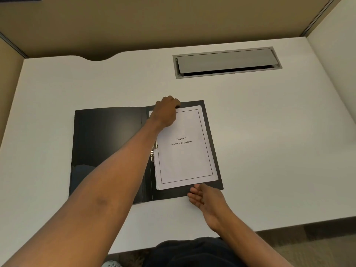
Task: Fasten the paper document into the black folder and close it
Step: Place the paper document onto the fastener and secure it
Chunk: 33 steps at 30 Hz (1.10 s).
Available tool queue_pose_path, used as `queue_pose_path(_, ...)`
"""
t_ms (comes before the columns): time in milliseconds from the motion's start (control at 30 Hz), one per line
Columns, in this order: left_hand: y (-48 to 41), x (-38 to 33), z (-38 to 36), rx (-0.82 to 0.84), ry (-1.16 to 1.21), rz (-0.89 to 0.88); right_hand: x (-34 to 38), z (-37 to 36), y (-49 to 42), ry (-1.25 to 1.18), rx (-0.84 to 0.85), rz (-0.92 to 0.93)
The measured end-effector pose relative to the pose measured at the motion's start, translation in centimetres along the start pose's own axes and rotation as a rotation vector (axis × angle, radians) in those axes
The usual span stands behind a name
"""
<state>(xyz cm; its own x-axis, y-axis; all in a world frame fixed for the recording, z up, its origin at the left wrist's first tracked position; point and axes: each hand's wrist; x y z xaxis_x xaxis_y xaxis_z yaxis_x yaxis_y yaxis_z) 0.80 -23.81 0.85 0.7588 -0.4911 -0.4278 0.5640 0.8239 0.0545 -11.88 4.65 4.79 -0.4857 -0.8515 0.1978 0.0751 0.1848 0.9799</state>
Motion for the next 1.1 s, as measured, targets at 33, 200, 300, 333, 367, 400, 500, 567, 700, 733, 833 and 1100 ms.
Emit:
queue_pose_path(33, 0.5, -0.1, 0.2, -0.069, 0.033, 0.031, 0.2, 0.2, 0.3, 0.114, -0.058, 0.114)
queue_pose_path(200, 7.0, -1.8, 0.9, -0.438, 0.305, 0.271, 4.5, 0.5, -0.3, 0.566, -0.345, 0.748)
queue_pose_path(300, 12.7, -3.1, -0.1, -0.487, 0.316, 0.421, 7.3, 0.3, -2.2, 0.797, -0.459, 0.827)
queue_pose_path(333, 14.6, -3.5, -0.6, -0.49, 0.312, 0.474, 7.8, 0.1, -2.8, 0.853, -0.478, 0.822)
queue_pose_path(367, 16.3, -3.9, -1.2, -0.492, 0.319, 0.538, 8.3, 0.0, -3.3, 0.898, -0.488, 0.813)
queue_pose_path(400, 17.9, -4.2, -1.9, -0.489, 0.329, 0.602, 8.6, -0.1, -3.7, 0.935, -0.494, 0.8)
queue_pose_path(500, 21.6, -5.6, -4.0, -0.427, 0.364, 0.716, 8.9, -0.3, -4.4, 0.996, -0.512, 0.753)
queue_pose_path(567, 22.9, -6.5, -5.1, -0.395, 0.386, 0.726, 8.9, -0.3, -4.7, 1.017, -0.511, 0.724)
queue_pose_path(700, 23.8, -8.1, -6.2, -0.371, 0.401, 0.696, 8.5, -0.1, -5.2, 0.997, -0.533, 0.705)
queue_pose_path(733, 23.8, -8.3, -6.3, -0.372, 0.399, 0.69, 8.5, 0.0, -5.3, 0.98, -0.528, 0.701)
queue_pose_path(833, 23.8, -8.5, -6.4, -0.368, 0.394, 0.66, 8.5, 0.0, -5.6, 0.967, -0.5, 0.697)
queue_pose_path(1100, 23.4, -9.2, -7.1, -0.302, 0.375, 0.61, 9.0, 0.4, -6.6, 0.995, -0.488, 0.757)
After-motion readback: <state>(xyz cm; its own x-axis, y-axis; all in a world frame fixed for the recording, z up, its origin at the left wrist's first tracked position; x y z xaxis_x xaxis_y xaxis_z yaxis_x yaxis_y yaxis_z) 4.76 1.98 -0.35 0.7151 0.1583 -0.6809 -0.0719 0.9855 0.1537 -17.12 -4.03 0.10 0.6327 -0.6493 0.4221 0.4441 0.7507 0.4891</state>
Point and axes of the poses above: each hand's wrist, its own y-axis away from the middle knuckle, its own z-axis out of the back of the hand, x = y × z, and after that the axes turned 13 degrees about -z, right-handed
